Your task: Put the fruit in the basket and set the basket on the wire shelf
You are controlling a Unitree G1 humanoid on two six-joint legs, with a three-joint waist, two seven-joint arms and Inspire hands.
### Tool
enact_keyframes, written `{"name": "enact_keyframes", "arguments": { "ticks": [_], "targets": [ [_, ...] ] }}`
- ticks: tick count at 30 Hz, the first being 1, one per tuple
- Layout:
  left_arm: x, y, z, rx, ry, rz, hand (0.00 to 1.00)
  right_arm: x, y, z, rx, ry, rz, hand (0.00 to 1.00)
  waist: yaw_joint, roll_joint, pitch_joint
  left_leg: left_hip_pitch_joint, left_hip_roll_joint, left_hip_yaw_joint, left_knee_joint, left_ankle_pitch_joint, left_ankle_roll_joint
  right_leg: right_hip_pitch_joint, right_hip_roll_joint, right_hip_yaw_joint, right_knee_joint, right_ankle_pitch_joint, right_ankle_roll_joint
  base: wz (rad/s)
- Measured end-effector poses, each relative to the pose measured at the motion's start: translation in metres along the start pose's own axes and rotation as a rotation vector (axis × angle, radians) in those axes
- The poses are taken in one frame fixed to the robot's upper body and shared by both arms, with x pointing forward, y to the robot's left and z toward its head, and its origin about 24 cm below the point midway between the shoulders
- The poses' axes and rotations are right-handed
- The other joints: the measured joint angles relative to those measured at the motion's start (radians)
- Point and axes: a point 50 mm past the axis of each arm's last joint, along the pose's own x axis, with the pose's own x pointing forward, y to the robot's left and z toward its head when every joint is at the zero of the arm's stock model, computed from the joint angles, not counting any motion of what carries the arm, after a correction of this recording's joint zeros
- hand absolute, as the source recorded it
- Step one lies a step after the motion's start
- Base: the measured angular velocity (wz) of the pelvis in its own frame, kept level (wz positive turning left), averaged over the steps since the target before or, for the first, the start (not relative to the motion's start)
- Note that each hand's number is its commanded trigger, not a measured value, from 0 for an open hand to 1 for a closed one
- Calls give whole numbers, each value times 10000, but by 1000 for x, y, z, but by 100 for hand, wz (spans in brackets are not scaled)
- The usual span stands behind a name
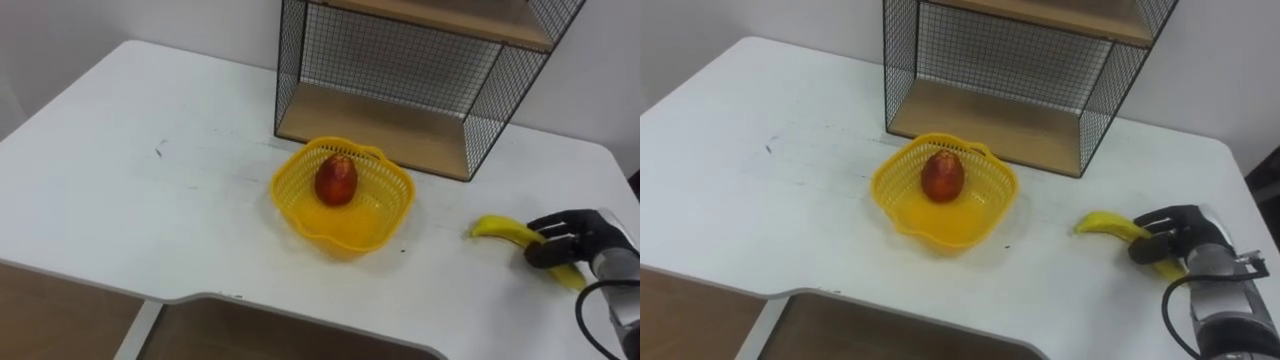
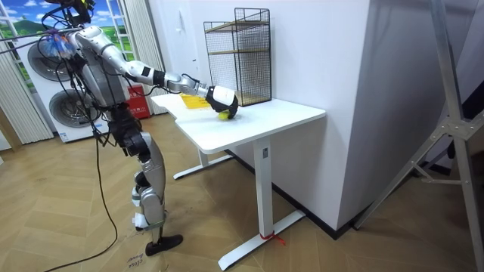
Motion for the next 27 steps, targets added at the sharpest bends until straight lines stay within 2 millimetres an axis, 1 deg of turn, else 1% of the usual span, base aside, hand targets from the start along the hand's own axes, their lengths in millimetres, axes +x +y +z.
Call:
{"name": "enact_keyframes", "arguments": {
  "ticks": [3, 5, 9, 12, 13, 15, 18, 20, 21, 23, 27],
  "targets": [
    [0, 0, 1, 1, -40, 7, 0, 0, -1, 4, -9, -140, 74, 100, 1, -27, -11, -5, 0, 56, -9, 0, 1, -87, 1, 76, -11, -7, -4, -6],
    [0, 1, 2, -48, -81, 10, 0, -1, 1, 7, 177, -263, 267, 100, -1, -66, -36, 11, -1, 81, -31, 2, 3, -100, -1, 125, -11, -8, -4, -6],
    [0, 3, 4, -55, -234, 57, 0, -1, 3, 9, 540, -380, 452, 100, 10, -104, -34, 48, -1, 129, -58, 3, 5, -93, -1, 144, -4, -9, -3, -1],
    [0, 2, 4, -31, -283, 44, 0, -3, 6, 18, 667, -925, 585, 100, 13, -110, -39, -3, 2, 196, -79, 6, 4, -126, 8, 231, 0, -9, -2, -7],
    [0, 2, 5, -30, -297, 31, 0, -5, 8, 26, 705, -1271, 722, 100, 19, -133, -48, -18, 8, 268, -96, 6, 6, -185, 11, 302, 16, -9, -3, -15],
    [0, 2, 6, -42, -360, 37, 0, -8, 13, 37, 613, -1824, 940, 100, -1, -111, -37, -18, 7, 350, -149, 11, 13, -251, 10, 398, 23, -7, -1, -13],
    [0, 4, 9, -37, -510, 92, 0, -22, 23, 62, 240, -3229, 1367, 100, 8, -109, -37, -55, 8, 436, -197, 15, 19, -382, 7, 458, 33, -7, 1, -7],
    [0, 5, 16, 42, -687, 126, 0, -31, 30, 82, 285, -4146, 1650, 100, -10, -109, -40, -60, 12, 437, -196, 17, 22, -446, 7, 471, 47, -7, 0, 0],
    [0, 5, 16, 67, -717, 131, 0, -33, 30, 85, 236, -4334, 1667, 100, -4, -109, -40, -66, 12, 438, -202, 17, 22, -475, 6, 481, 59, -6, 0, 0],
    [0, 5, 21, 141, -930, 175, 0, -43, 32, 100, 303, -5139, 1720, 100, -5, -113, -37, -75, 12, 426, -205, 19, 25, -484, -3, 469, 64, -6, 1, 0],
    [0, 5, 25, 145, -1027, 179, 0, -53, 30, 115, 333, -5896, 1615, 100, -13, -65, -6, 56, 9, 400, -257, 18, 25, -337, -2, 461, 24, -8, 4, 1]
  ]
}}
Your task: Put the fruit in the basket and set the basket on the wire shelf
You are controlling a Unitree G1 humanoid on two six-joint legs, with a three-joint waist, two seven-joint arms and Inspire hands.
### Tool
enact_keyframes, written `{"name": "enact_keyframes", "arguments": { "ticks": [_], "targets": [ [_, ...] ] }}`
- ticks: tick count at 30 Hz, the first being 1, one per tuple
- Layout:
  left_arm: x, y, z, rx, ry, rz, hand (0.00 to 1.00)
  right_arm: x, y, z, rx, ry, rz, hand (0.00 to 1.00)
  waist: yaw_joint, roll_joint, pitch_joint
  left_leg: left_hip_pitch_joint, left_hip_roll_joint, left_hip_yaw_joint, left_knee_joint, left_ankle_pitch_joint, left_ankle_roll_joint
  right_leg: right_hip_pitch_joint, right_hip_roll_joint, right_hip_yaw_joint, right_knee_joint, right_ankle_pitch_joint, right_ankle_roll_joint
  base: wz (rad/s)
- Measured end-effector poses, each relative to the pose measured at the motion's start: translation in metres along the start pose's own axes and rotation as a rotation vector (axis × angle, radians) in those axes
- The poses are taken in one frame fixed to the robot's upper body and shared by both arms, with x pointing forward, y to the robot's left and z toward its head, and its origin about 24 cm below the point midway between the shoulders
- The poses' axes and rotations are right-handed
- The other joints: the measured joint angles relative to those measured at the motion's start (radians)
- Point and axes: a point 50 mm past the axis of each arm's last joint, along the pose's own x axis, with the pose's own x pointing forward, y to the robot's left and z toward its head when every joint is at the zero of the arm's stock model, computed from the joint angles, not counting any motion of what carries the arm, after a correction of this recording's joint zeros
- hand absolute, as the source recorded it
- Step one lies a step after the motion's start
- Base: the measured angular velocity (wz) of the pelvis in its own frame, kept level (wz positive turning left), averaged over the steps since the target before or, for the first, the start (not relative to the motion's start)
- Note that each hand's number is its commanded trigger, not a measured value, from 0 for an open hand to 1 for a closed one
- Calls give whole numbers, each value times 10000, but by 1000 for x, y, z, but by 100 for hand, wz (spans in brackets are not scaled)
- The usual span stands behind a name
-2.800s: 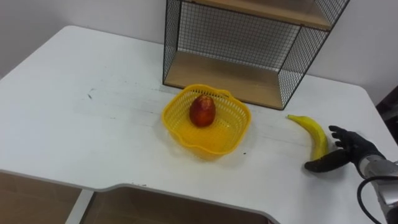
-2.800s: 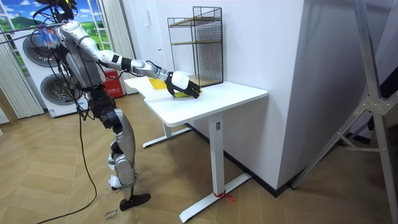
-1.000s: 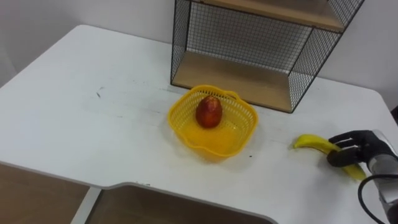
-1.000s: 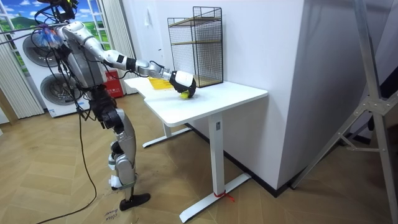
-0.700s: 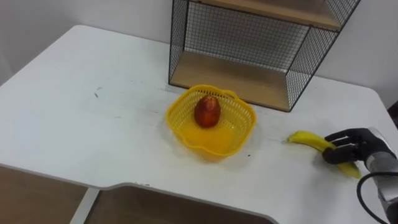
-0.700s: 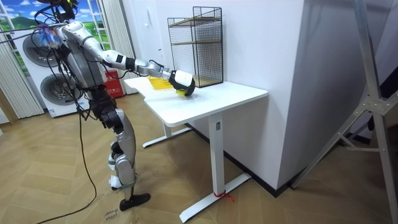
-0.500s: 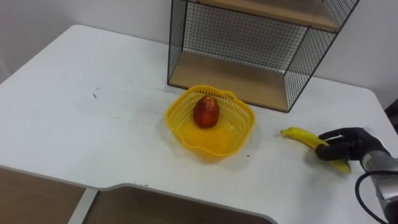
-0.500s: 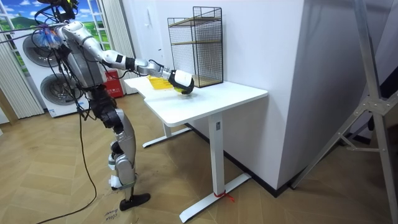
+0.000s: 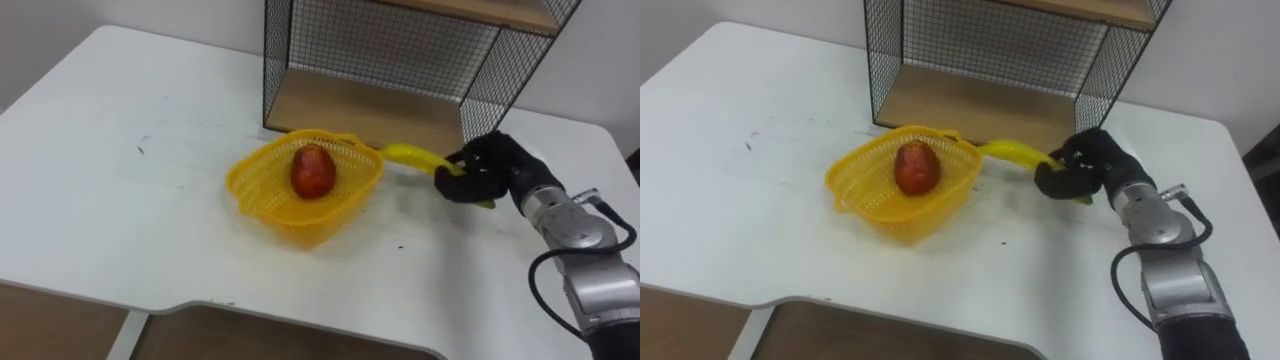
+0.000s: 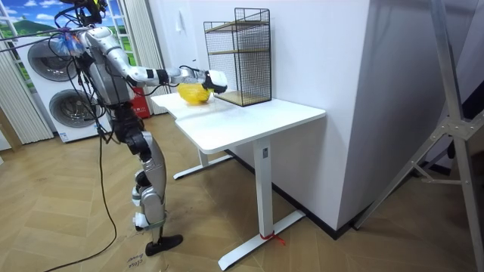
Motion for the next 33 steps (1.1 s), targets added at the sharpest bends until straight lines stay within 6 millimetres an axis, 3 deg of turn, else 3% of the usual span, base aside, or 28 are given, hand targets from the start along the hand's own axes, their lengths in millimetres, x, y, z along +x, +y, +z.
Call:
{"name": "enact_keyframes", "arguments": {
  "ticks": [7, 16, 33],
  "targets": [
    [0, -6, 1, -117, -28, -180, 0, -4, -4, 29, -86, -1314, -156, 100, -37, 64, 8, -149, 1, 8, -83, 1, -2, -128, 2, -6, 22, -4, 7, 0],
    [0, -7, 2, -131, -112, -222, 0, -7, -9, 42, -77, -1910, -288, 100, -4, 18, -25, -135, 2, 39, -86, 3, 0, -149, 4, 7, 31, -4, 7, 0],
    [0, -7, 3, -132, -152, -172, 0, -8, -9, 45, -487, -1929, -340, 100, 30, -8, 15, -148, 4, 107, -151, 3, 1, -231, 13, 119, 20, -4, 7, 0]
  ]
}}
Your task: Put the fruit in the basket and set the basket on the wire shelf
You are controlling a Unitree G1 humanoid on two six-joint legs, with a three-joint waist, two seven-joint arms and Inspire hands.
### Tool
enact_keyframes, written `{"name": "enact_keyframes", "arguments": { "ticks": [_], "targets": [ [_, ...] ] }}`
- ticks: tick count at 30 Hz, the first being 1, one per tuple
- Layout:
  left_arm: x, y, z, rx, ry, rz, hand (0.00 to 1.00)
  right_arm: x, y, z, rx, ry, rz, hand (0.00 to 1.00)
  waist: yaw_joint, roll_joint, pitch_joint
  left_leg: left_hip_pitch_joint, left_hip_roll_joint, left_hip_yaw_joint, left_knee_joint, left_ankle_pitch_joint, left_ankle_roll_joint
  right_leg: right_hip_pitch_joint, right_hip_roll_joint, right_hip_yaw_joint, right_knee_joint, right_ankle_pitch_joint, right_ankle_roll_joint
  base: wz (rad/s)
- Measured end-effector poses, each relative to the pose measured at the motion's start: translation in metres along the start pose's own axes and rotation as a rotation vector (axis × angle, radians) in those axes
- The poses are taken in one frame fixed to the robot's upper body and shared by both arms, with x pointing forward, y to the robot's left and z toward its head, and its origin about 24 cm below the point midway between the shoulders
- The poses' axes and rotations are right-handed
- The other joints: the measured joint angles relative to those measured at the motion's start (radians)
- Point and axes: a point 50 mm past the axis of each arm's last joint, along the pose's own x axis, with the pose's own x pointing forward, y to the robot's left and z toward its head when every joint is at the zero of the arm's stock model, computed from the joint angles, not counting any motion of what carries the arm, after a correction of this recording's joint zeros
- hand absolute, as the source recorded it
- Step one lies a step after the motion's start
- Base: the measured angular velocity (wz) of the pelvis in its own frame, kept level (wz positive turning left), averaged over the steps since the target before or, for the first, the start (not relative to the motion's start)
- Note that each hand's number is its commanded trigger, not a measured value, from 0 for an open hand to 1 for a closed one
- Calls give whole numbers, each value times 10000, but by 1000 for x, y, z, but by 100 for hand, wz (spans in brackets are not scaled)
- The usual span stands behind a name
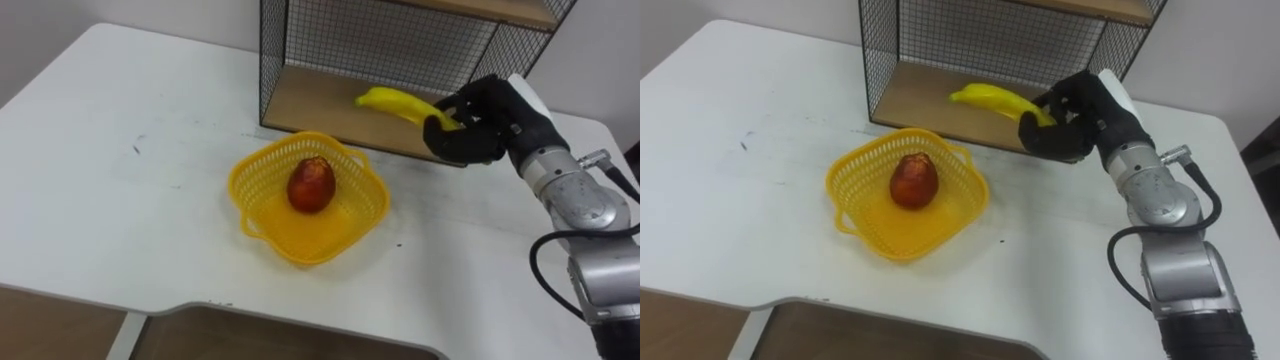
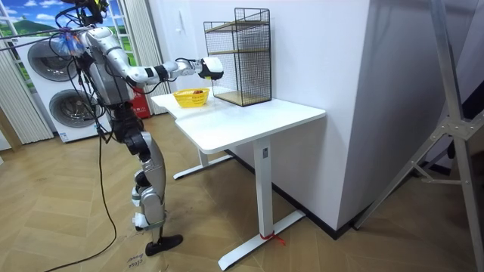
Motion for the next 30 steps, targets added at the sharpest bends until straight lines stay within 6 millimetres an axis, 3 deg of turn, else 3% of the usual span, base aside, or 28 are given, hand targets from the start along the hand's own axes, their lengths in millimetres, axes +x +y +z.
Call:
{"name": "enact_keyframes", "arguments": {
  "ticks": [4, 14, 29, 30],
  "targets": [
    [0, 0, 0, -14, -22, -1, 0, 0, 3, 4, -45, -165, 313, 100, 41, 0, 0, 1, 1, 43, -15, 0, 1, -33, 4, 97, 1, 0, 0, -3],
    [0, 0, 10, 186, -361, -46, 0, -3, 14, 38, -1148, -1365, 1271, 100, 209, -85, -2, -10, 1, 53, -70, 11, 17, -144, -3, 80, 125, -5, 7, -1],
    [0, 2, 16, 195, -596, -16, 0, -4, 27, 40, -2346, -1146, 2318, 100, 551, -161, 37, -167, 1, 71, -84, 15, 22, -318, -2, 85, 123, -4, 7, -1],
    [0, 1, 16, 195, -597, -18, 0, -4, 27, 41, -2362, -1152, 2343, 71, 553, -158, 39, -171, 1, 69, -84, 15, 22, -322, -2, 84, 123, -5, 7, 0]
  ]
}}
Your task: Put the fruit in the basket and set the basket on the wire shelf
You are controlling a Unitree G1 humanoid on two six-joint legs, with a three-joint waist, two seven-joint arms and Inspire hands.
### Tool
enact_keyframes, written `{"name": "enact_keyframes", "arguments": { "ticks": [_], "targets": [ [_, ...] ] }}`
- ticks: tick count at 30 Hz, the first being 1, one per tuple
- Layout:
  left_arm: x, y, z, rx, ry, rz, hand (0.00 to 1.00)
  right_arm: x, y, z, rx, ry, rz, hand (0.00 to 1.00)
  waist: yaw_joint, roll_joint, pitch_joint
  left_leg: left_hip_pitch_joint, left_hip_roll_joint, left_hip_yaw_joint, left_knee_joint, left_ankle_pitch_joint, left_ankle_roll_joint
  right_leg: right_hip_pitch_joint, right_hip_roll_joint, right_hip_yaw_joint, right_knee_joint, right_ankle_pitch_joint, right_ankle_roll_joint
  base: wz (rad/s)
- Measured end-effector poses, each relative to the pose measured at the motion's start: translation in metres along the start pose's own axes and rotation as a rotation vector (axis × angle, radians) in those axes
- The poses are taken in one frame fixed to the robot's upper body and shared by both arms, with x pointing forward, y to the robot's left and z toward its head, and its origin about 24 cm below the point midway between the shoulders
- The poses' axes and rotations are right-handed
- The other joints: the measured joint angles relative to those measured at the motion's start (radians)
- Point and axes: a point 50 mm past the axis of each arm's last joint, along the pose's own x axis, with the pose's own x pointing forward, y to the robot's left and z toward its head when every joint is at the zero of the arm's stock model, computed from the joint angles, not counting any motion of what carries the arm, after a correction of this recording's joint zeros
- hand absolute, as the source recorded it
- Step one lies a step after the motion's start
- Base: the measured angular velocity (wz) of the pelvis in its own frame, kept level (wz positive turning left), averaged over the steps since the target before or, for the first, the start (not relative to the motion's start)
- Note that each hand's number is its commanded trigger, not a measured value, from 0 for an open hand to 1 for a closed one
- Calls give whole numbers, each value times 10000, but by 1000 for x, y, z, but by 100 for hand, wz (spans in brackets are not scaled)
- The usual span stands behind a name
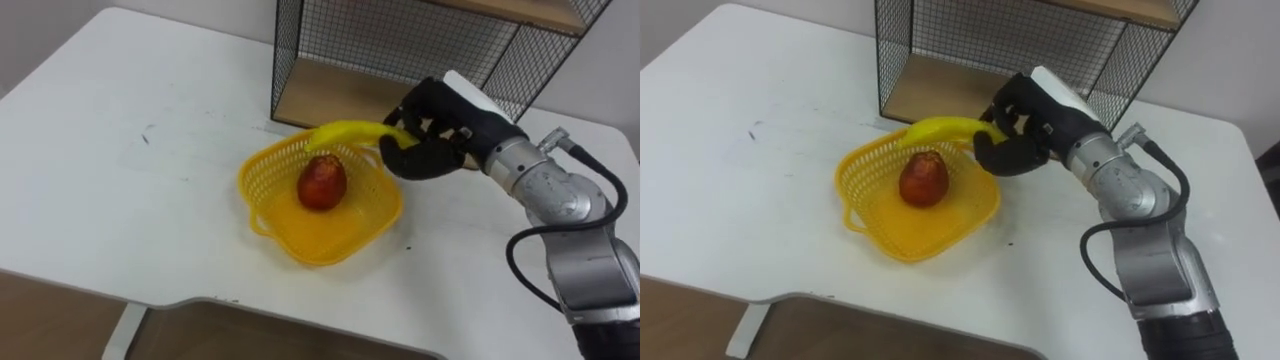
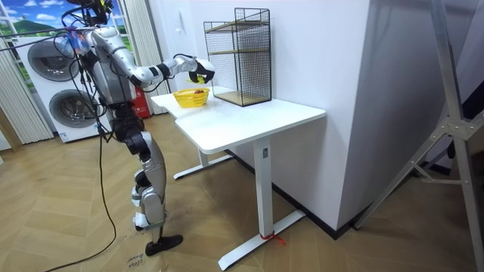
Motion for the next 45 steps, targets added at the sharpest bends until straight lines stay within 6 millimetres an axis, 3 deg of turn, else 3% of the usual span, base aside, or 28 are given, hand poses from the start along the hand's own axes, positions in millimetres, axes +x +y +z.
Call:
{"name": "enact_keyframes", "arguments": {
  "ticks": [1, 2, 9, 12, 28, 34, 36, 40, 45],
  "targets": [
    [0, 0, 0, 0, 1, -3, 0, 0, 0, 1, -24, -24, 69, 31, 4, 4, 2, -3, 0, -4, 0, 0, 0, -1, 0, -1, -1, 0, 0, 0],
    [0, 0, 0, -2, -12, -3, 0, 0, 0, 2, -47, -77, 137, 0, 5, 6, 4, -5, 0, -6, -1, 0, 0, -2, 0, -1, -2, 0, 0, 0],
    [0, -1, -1, 9, -29, -32, 0, -1, 2, 6, -114, -237, 467, 0, 3, -15, 31, 5, 0, -2, 10, 0, 0, 13, 0, -3, -4, 0, 0, 0],
    [0, -1, -3, 11, 33, -40, 0, -1, 3, 6, -109, -222, 563, 0, -33, -11, 93, 1, 0, 1, 26, 0, 0, 16, 0, -5, -3, 0, 0, 0],
    [1, -1, 1, -37, -19, 4, 0, -2, 20, 2, 23, -70, 1144, 0, -24, -34, 63, -6, 0, -24, 10, -1, 0, 14, -5, -60, -2, 0, 0, 0],
    [1, -2, 1, -1405, 6, -106, 0, -2, 25, 4, 634, -280, 1203, 0, -61, 197, 37, -8, -2, -45, 65, 0, 1, 48, -10, -42, 6, 0, 0, 0],
    [1, -2, 1, -1759, -11, -114, 0, -2, 25, 4, 876, -403, 1170, 0, -57, 262, -8, -6, -2, -35, 72, 1, 1, 52, -11, -10, 10, 0, 0, 0],
    [0, 0, -6, -3201, -47, 120, 0, -3, 24, 3, 1447, -541, 740, 0, -130, 402, 42, 101, -21, -77, 81, 28, 16, 199, -40, -106, 0, 0, 0, 4],
    [-3, 12, -24, -5680, 343, 1035, 0, -18, 21, -17, 2741, -175, -259, 0, -284, 303, -54, 73, -47, -339, -13, 76, 6, 269, -56, -323, 1, 0, 0, 15]
  ]
}}
